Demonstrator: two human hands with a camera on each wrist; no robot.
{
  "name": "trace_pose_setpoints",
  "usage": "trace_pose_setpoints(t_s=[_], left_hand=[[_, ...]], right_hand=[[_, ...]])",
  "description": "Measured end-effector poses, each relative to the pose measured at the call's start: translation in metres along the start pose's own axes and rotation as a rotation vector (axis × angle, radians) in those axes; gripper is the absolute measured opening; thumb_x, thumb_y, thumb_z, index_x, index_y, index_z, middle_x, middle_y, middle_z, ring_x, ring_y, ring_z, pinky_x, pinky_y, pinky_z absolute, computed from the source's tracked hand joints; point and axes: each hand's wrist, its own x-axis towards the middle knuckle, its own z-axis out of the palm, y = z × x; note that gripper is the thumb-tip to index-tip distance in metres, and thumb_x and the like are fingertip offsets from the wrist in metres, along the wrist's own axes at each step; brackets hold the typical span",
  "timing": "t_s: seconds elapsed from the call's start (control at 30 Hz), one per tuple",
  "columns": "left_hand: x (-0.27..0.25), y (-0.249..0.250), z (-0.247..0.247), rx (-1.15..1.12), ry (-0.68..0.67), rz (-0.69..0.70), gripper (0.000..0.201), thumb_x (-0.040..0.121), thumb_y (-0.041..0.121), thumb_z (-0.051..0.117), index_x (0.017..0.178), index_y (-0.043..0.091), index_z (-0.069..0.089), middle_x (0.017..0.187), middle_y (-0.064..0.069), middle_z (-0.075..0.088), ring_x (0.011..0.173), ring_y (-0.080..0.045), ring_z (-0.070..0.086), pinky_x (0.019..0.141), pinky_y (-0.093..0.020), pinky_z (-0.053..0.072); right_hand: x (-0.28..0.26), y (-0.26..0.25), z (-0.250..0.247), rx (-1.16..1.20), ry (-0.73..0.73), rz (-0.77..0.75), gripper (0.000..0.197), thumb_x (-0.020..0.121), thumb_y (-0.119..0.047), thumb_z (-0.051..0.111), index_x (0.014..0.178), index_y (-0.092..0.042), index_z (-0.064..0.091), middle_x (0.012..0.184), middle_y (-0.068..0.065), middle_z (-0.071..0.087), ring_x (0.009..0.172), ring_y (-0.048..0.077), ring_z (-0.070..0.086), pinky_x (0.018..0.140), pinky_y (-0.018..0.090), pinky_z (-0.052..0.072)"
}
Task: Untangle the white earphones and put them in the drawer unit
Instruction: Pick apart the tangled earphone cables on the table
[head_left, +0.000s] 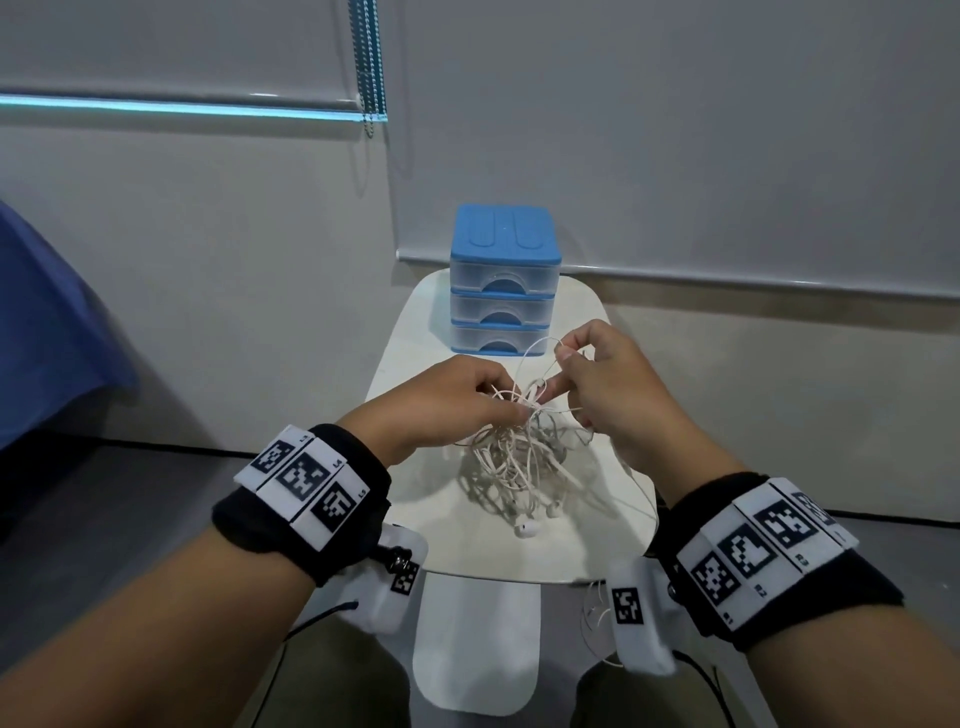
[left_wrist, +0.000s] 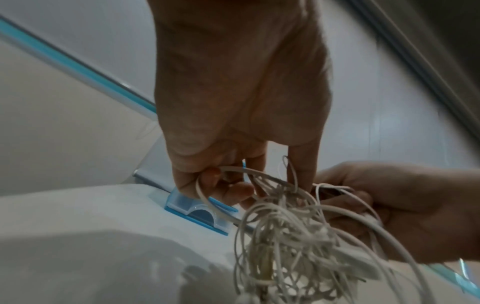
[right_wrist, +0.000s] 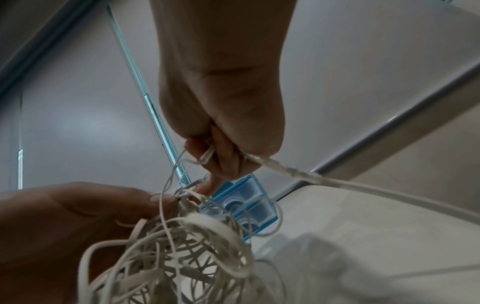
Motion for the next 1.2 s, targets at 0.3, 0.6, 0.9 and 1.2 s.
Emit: trace_pose_setpoints(t_s=[0.3, 0.6, 0.9, 1.2], left_hand=[[-0.004, 0.002, -0.003, -0.022, -0.026, -0.037, 0.026, 0.090, 0.037, 0.077, 0.071, 0.022, 0.069, 0.064, 0.013, 0.055, 0.068, -0.010, 0.046, 0.066, -0.029, 0.034], [-0.002, -0.003, 0.000, 0.014, 0.008, -0.024, 0.032, 0.090, 0.043, 0.074, 0.083, 0.012, 0.073, 0.078, 0.005, 0.063, 0.075, -0.010, 0.055, 0.073, -0.028, 0.042], [-0.005, -0.010, -0.004, -0.056, -0.027, -0.004, 0.027, 0.081, 0.033, 0.088, 0.097, 0.018, 0.072, 0.085, 0.007, 0.068, 0.071, -0.005, 0.059, 0.061, -0.018, 0.040], [-0.004, -0.013, 0.001, -0.012, 0.051, -0.018, 0.026, 0.080, 0.032, 0.088, 0.088, 0.015, 0.070, 0.080, -0.001, 0.076, 0.071, -0.017, 0.067, 0.063, -0.028, 0.046]], right_hand=[[0.001, -0.007, 0.001, -0.119, 0.005, -0.075, 0.013, 0.104, -0.024, 0.053, 0.093, -0.017, 0.055, 0.075, 0.004, 0.076, 0.044, 0.014, 0.040, 0.044, 0.025, 0.036], [-0.003, -0.018, -0.014, -0.490, -0.212, -0.283, 0.010, 0.085, -0.015, 0.079, 0.082, -0.023, 0.074, 0.082, 0.000, 0.071, 0.056, 0.001, 0.052, 0.052, 0.016, 0.038], [-0.001, -0.017, -0.006, -0.139, -0.248, 0.017, 0.011, 0.084, 0.003, 0.073, 0.081, -0.008, 0.073, 0.073, 0.010, 0.070, 0.048, 0.013, 0.034, 0.042, 0.022, 0.028], [0.002, -0.015, -0.005, -0.373, -0.117, -0.110, 0.014, 0.077, -0.004, 0.085, 0.073, -0.014, 0.075, 0.077, 0.004, 0.074, 0.035, 0.004, 0.038, 0.040, 0.020, 0.033]])
